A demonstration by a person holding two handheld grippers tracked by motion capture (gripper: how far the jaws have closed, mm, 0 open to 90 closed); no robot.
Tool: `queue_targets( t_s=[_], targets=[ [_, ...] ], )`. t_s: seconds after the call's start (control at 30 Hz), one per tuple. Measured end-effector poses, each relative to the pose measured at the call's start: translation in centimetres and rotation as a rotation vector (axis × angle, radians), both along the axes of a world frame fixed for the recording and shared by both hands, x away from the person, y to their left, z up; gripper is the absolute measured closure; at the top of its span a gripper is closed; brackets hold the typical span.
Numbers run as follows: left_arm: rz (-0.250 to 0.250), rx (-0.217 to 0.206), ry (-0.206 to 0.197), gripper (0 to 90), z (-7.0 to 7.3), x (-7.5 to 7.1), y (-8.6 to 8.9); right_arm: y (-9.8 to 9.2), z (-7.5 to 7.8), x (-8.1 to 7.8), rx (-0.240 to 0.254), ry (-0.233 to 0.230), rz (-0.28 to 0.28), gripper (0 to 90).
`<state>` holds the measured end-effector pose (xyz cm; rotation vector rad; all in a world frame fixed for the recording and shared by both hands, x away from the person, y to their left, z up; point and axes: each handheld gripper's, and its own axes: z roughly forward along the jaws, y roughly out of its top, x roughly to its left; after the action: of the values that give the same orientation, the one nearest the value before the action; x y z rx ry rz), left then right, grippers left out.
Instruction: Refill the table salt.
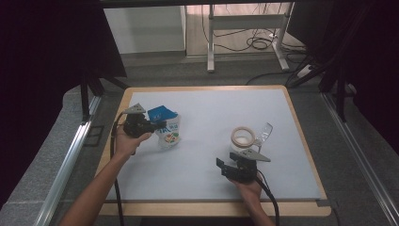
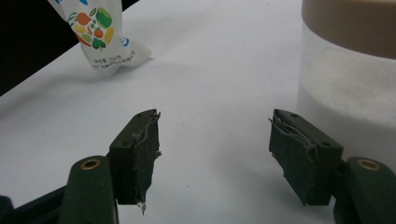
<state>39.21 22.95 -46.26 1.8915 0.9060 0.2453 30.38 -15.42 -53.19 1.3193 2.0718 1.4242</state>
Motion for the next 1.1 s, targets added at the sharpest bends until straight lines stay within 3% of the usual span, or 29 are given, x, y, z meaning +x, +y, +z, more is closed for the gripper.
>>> queue_targets(
  t_s=[0.2, 0.47, 1.1],
  targets=[
    [0.001, 0.005, 0.002, 74.1, -0.1, 0.1, -0.2, 0.0, 0.0, 0.0, 0.002, 0.001, 0.000, 33.8],
    [-0.002, -0.006, 0.008, 50.6, -0.3, 0.1, -0.1, 0.0, 0.0, 0.0, 0.004, 0.001, 0.002, 33.9],
    [0.005, 0.028, 0.060, 36.6, -2.2, -1.8, 0.2, -0.2, 0.3, -0.1, 0.010, -0.013, 0.005, 33.9]
  ],
)
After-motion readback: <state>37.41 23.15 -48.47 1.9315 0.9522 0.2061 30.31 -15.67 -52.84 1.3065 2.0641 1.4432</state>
